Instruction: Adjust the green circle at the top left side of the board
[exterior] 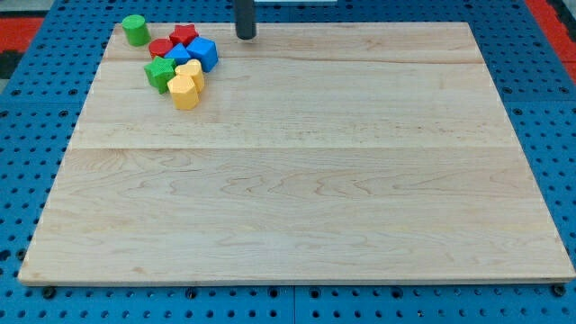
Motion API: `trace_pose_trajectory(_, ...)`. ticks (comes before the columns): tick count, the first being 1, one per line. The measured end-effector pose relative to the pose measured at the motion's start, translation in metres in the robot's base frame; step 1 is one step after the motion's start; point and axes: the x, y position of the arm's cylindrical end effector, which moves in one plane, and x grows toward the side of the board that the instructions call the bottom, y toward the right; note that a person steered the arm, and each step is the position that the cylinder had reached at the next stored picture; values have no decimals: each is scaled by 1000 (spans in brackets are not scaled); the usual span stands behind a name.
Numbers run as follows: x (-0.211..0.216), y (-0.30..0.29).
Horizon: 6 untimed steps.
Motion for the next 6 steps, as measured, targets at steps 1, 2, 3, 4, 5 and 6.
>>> trace_pose_trajectory(1,24,-26)
trace_pose_trajectory(2,32,-26)
trace_pose_trajectory(3,50,-26)
trace_pose_trajectory(4,49,-26)
trace_pose_trajectory(5,22,-22)
trace_pose_trajectory(6,-2,-43)
